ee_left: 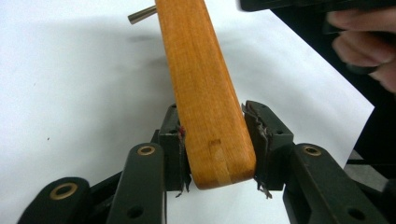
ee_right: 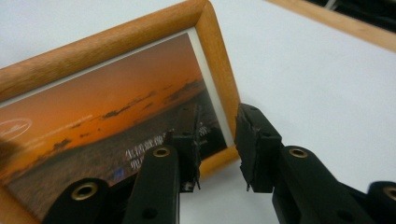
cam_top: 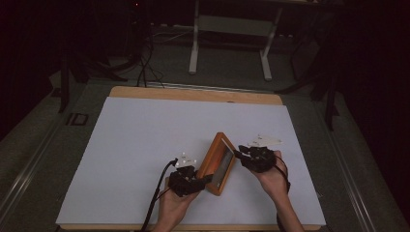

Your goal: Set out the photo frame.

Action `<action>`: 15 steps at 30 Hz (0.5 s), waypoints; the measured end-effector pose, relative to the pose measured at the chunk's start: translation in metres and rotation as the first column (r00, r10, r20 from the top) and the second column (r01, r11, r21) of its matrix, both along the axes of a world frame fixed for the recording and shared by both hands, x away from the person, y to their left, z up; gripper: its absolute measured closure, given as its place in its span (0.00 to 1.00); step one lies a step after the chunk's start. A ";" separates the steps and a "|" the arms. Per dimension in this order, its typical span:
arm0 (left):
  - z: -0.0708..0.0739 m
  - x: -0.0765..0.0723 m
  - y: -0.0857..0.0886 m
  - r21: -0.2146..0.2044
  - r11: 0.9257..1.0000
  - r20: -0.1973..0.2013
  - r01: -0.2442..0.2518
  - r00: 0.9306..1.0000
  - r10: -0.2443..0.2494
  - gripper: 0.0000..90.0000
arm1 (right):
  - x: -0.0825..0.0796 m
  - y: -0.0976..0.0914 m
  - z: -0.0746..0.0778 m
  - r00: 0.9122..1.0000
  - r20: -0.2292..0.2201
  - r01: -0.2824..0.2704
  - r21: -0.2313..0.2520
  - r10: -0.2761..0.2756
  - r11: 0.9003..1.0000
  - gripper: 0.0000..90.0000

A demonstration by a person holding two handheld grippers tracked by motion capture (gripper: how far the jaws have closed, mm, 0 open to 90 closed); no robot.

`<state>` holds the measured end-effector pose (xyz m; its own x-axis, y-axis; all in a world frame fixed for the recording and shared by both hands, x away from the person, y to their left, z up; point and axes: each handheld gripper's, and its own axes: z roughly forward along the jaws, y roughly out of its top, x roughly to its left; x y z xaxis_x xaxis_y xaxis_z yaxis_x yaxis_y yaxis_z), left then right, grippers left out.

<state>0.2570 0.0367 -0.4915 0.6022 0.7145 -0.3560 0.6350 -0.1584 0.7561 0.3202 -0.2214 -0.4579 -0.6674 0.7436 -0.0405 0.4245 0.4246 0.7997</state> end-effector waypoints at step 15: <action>0.011 -0.013 -0.039 0.102 0.992 0.148 0.072 0.985 -0.087 0.76 | -0.034 -0.042 0.028 0.996 0.073 0.040 0.059 -0.044 0.997 0.75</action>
<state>0.2441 -0.0023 -0.4806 0.7003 0.6886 -0.1882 0.4965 -0.2804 0.8215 0.2865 -0.2639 -0.4296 -0.6322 0.7735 -0.0454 0.3797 0.3604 0.8520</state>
